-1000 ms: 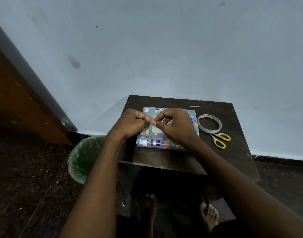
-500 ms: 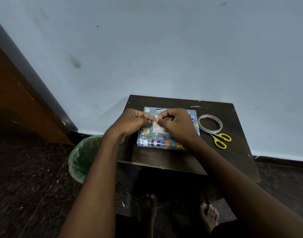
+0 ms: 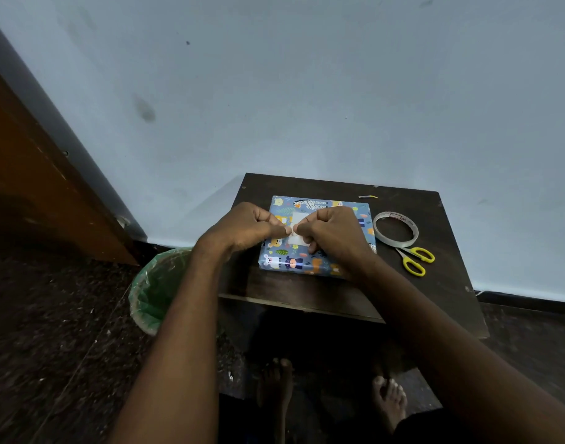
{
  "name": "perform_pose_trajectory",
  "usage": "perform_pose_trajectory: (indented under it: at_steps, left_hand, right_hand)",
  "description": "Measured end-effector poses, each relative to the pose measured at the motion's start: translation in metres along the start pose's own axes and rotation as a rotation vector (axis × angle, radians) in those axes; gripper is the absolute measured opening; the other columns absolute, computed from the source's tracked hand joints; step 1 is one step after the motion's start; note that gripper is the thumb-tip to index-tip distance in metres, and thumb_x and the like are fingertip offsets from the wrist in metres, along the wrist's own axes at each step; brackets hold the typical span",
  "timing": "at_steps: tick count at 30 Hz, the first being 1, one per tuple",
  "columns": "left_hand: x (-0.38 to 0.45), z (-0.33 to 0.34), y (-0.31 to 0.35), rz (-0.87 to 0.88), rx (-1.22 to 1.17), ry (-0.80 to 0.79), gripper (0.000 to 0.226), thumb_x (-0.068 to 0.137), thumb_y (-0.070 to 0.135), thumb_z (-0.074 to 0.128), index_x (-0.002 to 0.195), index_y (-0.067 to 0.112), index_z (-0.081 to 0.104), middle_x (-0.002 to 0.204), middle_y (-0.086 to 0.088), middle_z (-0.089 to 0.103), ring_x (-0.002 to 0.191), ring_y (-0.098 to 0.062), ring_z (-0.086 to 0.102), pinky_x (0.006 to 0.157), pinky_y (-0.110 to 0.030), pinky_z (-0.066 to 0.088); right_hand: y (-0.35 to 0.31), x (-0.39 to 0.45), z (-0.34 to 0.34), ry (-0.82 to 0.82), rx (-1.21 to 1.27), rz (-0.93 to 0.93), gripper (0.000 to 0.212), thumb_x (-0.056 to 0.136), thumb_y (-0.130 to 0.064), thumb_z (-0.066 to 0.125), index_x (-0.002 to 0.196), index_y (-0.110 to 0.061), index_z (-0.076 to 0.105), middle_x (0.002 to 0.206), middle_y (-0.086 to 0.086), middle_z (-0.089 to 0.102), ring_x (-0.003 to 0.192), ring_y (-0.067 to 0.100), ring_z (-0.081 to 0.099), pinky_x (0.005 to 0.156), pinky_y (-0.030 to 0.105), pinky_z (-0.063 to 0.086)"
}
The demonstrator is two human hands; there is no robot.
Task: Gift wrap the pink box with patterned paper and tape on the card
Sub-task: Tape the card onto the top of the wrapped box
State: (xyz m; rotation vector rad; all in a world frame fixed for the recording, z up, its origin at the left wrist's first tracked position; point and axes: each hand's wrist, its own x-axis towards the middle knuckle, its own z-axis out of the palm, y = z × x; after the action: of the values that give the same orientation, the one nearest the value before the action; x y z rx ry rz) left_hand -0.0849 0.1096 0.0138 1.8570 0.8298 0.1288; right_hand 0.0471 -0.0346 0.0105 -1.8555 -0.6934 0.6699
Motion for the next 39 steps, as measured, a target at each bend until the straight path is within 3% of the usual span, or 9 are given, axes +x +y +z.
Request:
perform_pose_trajectory:
  at_steps: [3, 6, 8, 13, 18, 21, 26, 30, 39]
  left_hand:
    - [0.003, 0.000, 0.002, -0.022, 0.104, 0.029, 0.020, 0.090, 0.032, 0.084, 0.089, 0.012, 0.084, 0.087, 0.004, 0.082, 0.059, 0.004, 0.066, 0.059, -0.020, 0.049]
    - [0.006, 0.000, 0.003, -0.024, 0.158, 0.044, 0.020, 0.087, 0.032, 0.086, 0.081, 0.013, 0.083, 0.078, 0.004, 0.080, 0.055, 0.001, 0.064, 0.061, -0.023, 0.048]
    - [0.006, -0.001, 0.003, -0.025, 0.197, 0.053, 0.020, 0.085, 0.031, 0.088, 0.077, 0.013, 0.084, 0.069, 0.006, 0.077, 0.052, 0.002, 0.061, 0.063, -0.024, 0.046]
    - [0.007, -0.004, 0.007, -0.036, 0.261, 0.047, 0.022, 0.084, 0.031, 0.088, 0.078, 0.011, 0.083, 0.053, 0.011, 0.067, 0.045, 0.002, 0.056, 0.062, -0.024, 0.043]
    - [0.008, -0.002, 0.008, -0.061, 0.281, 0.054, 0.021, 0.086, 0.030, 0.083, 0.080, 0.010, 0.084, 0.068, -0.002, 0.074, 0.058, -0.012, 0.059, 0.066, -0.027, 0.046]
    - [0.006, -0.004, 0.008, -0.064, 0.272, 0.025, 0.021, 0.088, 0.029, 0.082, 0.083, 0.009, 0.083, 0.074, -0.008, 0.074, 0.063, -0.014, 0.059, 0.064, -0.027, 0.048]
    - [0.002, -0.006, 0.012, -0.091, 0.196, 0.012, 0.025, 0.089, 0.030, 0.081, 0.080, 0.007, 0.078, 0.072, -0.002, 0.068, 0.059, -0.013, 0.052, 0.056, -0.025, 0.045]
    - [-0.001, -0.010, 0.010, -0.130, 0.141, -0.038, 0.035, 0.088, 0.030, 0.081, 0.101, -0.002, 0.081, 0.073, 0.002, 0.064, 0.058, -0.012, 0.047, 0.052, -0.023, 0.039]
    - [-0.006, -0.014, 0.006, -0.085, 0.043, -0.108, 0.017, 0.096, 0.021, 0.076, 0.111, 0.017, 0.082, 0.083, 0.001, 0.069, 0.057, -0.007, 0.051, 0.052, -0.018, 0.042]
  right_hand:
    - [0.002, -0.002, 0.004, 0.050, -0.085, -0.030, 0.020, 0.088, -0.010, 0.075, 0.070, -0.001, 0.075, 0.059, 0.006, 0.068, 0.042, 0.009, 0.056, 0.048, 0.024, 0.048]
    - [0.006, -0.002, 0.011, 0.113, -0.119, -0.027, 0.022, 0.086, -0.014, 0.077, 0.066, -0.005, 0.074, 0.061, 0.010, 0.070, 0.049, 0.013, 0.059, 0.061, 0.039, 0.061]
    - [0.008, -0.004, 0.016, 0.156, -0.107, -0.004, 0.021, 0.084, -0.016, 0.078, 0.064, -0.009, 0.074, 0.059, 0.006, 0.069, 0.052, 0.016, 0.061, 0.064, 0.044, 0.062]
    - [0.002, -0.016, 0.018, 0.163, -0.005, 0.094, 0.017, 0.085, -0.010, 0.073, 0.069, -0.005, 0.073, 0.060, 0.007, 0.072, 0.043, 0.015, 0.061, 0.045, 0.026, 0.047]
    - [0.000, -0.029, 0.027, 0.192, 0.198, 0.205, 0.021, 0.084, -0.004, 0.068, 0.063, -0.003, 0.065, 0.058, 0.013, 0.070, 0.038, 0.020, 0.057, 0.036, 0.019, 0.034]
    - [-0.001, -0.039, 0.033, 0.206, 0.373, 0.272, 0.016, 0.086, -0.002, 0.069, 0.071, -0.002, 0.064, 0.058, 0.013, 0.068, 0.037, 0.020, 0.056, 0.035, 0.019, 0.029]
    - [-0.007, -0.048, 0.045, 0.253, 0.565, 0.290, 0.007, 0.089, -0.001, 0.069, 0.084, 0.002, 0.065, 0.060, 0.014, 0.065, 0.034, 0.017, 0.053, 0.033, 0.019, 0.028]
    - [-0.010, -0.050, 0.050, 0.279, 0.642, 0.311, 0.004, 0.088, -0.002, 0.069, 0.085, 0.000, 0.067, 0.063, 0.013, 0.064, 0.036, 0.015, 0.052, 0.034, 0.020, 0.027]
    - [-0.019, -0.047, 0.039, 0.201, 0.703, 0.357, 0.011, 0.086, -0.005, 0.071, 0.078, -0.003, 0.064, 0.061, 0.009, 0.060, 0.036, 0.012, 0.046, 0.035, 0.020, 0.027]
